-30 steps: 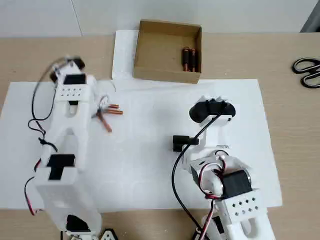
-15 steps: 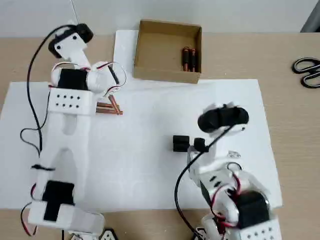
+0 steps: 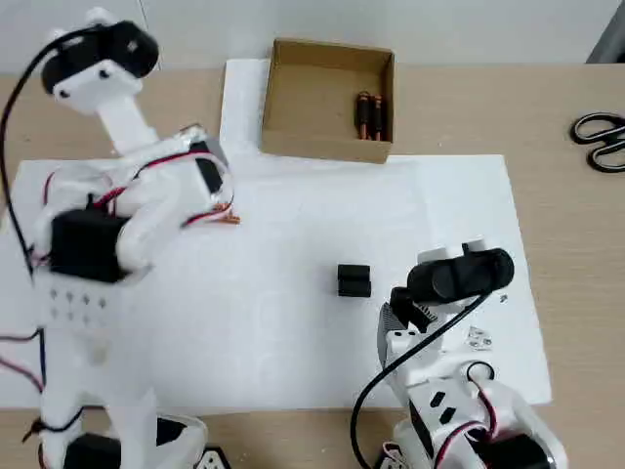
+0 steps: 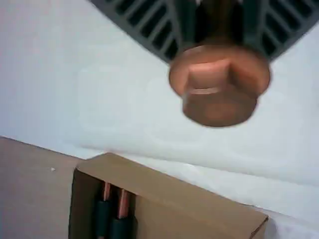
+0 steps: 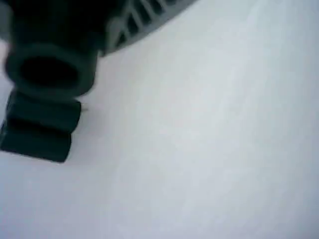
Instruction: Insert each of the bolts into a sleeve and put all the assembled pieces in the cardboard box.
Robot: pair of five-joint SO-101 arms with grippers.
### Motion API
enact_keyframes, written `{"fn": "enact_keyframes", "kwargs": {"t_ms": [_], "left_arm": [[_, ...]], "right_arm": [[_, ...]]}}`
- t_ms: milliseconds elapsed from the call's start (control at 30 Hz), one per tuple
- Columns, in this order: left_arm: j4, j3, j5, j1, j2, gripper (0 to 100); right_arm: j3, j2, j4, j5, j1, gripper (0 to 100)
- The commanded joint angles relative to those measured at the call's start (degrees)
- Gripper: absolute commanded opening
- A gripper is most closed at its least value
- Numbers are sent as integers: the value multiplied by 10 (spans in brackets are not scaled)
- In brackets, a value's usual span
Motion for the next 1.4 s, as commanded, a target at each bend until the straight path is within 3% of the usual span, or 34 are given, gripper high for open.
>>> {"fn": "enact_keyframes", "kwargs": {"t_ms": [0, 300, 667, 800, 1000, 1233, 1367], "left_arm": [[11, -25, -4, -7, -61, 5], [17, 15, -5, -7, -178, 5], [-4, 265, -19, -3, -362, 5], [-57, 386, -21, -3, -459, 5], [-179, 538, -20, -3, -594, 5], [-271, 612, -18, 0, -663, 5], [-302, 628, -17, 54, -674, 5]], "right_arm": [[-28, -5, 2, 6, 1, 4], [-26, -5, -2, 7, 0, 4], [18, -4, -58, 38, 0, 4], [49, -7, -89, 34, -4, 4], [61, -4, -129, 16, -73, 4], [68, -4, -160, 10, -145, 4], [104, -8, -184, 10, -191, 4]]}}
